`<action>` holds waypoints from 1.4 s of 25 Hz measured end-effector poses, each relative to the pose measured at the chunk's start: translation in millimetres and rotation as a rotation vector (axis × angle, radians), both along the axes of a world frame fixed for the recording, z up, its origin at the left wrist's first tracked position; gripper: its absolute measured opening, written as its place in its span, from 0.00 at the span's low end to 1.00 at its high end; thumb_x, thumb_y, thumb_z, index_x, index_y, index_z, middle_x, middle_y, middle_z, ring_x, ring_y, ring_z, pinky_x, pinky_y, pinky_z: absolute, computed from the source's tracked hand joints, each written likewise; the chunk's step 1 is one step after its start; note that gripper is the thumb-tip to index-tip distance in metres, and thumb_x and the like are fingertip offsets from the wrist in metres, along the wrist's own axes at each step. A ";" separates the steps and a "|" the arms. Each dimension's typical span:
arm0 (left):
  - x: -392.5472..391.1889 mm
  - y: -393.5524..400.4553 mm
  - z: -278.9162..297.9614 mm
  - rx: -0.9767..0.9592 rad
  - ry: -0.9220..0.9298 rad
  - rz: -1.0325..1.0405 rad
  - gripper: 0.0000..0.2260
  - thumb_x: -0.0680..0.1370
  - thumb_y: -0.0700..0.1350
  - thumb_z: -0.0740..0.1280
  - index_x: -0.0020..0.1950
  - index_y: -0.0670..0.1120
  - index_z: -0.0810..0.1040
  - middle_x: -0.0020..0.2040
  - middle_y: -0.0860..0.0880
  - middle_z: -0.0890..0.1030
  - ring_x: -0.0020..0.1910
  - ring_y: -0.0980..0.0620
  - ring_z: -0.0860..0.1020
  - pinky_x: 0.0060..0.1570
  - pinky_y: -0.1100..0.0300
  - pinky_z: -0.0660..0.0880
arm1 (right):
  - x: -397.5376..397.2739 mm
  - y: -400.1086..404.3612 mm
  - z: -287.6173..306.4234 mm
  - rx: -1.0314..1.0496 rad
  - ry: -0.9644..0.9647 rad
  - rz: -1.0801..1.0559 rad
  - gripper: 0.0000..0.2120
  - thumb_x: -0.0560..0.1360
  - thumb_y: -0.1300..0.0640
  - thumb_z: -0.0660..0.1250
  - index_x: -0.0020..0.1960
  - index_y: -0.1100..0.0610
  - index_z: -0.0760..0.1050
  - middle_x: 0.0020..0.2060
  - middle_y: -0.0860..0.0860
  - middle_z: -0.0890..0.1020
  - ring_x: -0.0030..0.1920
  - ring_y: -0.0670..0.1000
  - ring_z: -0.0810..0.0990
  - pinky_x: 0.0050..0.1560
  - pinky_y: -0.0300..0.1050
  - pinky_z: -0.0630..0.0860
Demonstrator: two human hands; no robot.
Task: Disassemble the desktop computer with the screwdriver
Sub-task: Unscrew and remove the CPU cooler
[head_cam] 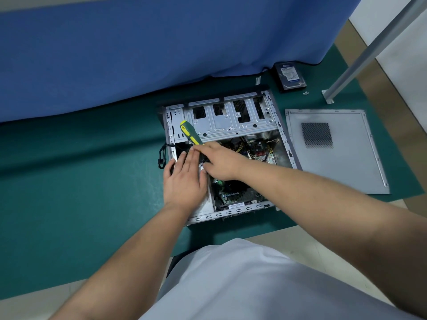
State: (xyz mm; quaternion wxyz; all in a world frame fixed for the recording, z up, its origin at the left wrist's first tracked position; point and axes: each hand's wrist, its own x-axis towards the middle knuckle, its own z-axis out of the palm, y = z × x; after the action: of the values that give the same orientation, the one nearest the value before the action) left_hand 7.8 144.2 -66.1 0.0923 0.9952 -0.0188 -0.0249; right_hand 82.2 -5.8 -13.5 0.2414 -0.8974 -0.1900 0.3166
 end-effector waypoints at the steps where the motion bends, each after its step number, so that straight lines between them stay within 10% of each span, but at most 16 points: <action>1: 0.4 0.4 0.1 -0.002 -0.001 0.003 0.28 0.83 0.56 0.47 0.81 0.48 0.64 0.80 0.53 0.66 0.80 0.52 0.62 0.78 0.49 0.52 | 2.4 3.2 -3.5 0.000 -0.021 -0.026 0.28 0.83 0.56 0.59 0.81 0.48 0.60 0.77 0.55 0.64 0.74 0.57 0.69 0.73 0.53 0.68; 7: 0.9 1.1 0.7 -0.024 -0.008 -0.003 0.27 0.83 0.57 0.49 0.79 0.50 0.67 0.79 0.53 0.68 0.79 0.52 0.63 0.77 0.50 0.51 | 11.2 10.2 -11.0 0.021 -0.215 -0.141 0.14 0.83 0.50 0.63 0.67 0.45 0.78 0.58 0.53 0.79 0.59 0.55 0.78 0.61 0.50 0.75; 13: 2.0 3.2 4.7 -0.135 0.016 -0.023 0.23 0.83 0.62 0.52 0.73 0.56 0.75 0.75 0.57 0.74 0.81 0.53 0.58 0.78 0.49 0.50 | 4.7 -0.3 -12.8 0.360 -0.112 -0.427 0.18 0.81 0.65 0.65 0.66 0.47 0.76 0.56 0.54 0.79 0.40 0.49 0.87 0.49 0.51 0.85; 18: 3.4 -1.9 13.6 -0.400 -0.019 0.050 0.23 0.79 0.65 0.61 0.67 0.54 0.77 0.66 0.56 0.79 0.79 0.54 0.61 0.73 0.55 0.48 | -2.7 -3.5 -5.6 0.675 0.127 -0.741 0.27 0.81 0.68 0.65 0.78 0.53 0.64 0.56 0.52 0.77 0.42 0.51 0.88 0.47 0.43 0.84; 26: -3.2 -29.4 23.5 -0.591 0.001 0.027 0.06 0.78 0.58 0.71 0.49 0.57 0.83 0.56 0.62 0.81 0.70 0.54 0.65 0.63 0.56 0.53 | -14.0 -10.0 4.7 0.947 0.290 -0.990 0.13 0.80 0.71 0.67 0.55 0.55 0.70 0.56 0.58 0.77 0.51 0.54 0.88 0.54 0.49 0.84; 32: -2.0 -22.3 22.0 -0.442 -0.059 -0.075 0.06 0.79 0.52 0.71 0.50 0.52 0.84 0.54 0.58 0.82 0.68 0.50 0.67 0.58 0.57 0.53 | -6.0 -31.6 27.8 0.538 0.023 -0.867 0.18 0.77 0.49 0.73 0.59 0.57 0.70 0.50 0.57 0.83 0.52 0.58 0.84 0.58 0.59 0.79; 35: 1.2 -14.4 20.1 -0.335 -0.065 -0.153 0.07 0.79 0.54 0.70 0.51 0.52 0.85 0.57 0.58 0.81 0.69 0.48 0.67 0.63 0.51 0.57 | -4.6 -46.2 47.4 0.410 -0.141 -0.795 0.21 0.77 0.46 0.73 0.61 0.53 0.66 0.45 0.52 0.83 0.46 0.54 0.82 0.44 0.50 0.78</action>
State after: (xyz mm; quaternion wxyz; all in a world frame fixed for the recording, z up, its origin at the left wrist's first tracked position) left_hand 9.0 129.7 -46.0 0.2540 0.9619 -0.1011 0.0041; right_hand 77.6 -52.0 33.9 0.5036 -0.8537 0.0948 0.0930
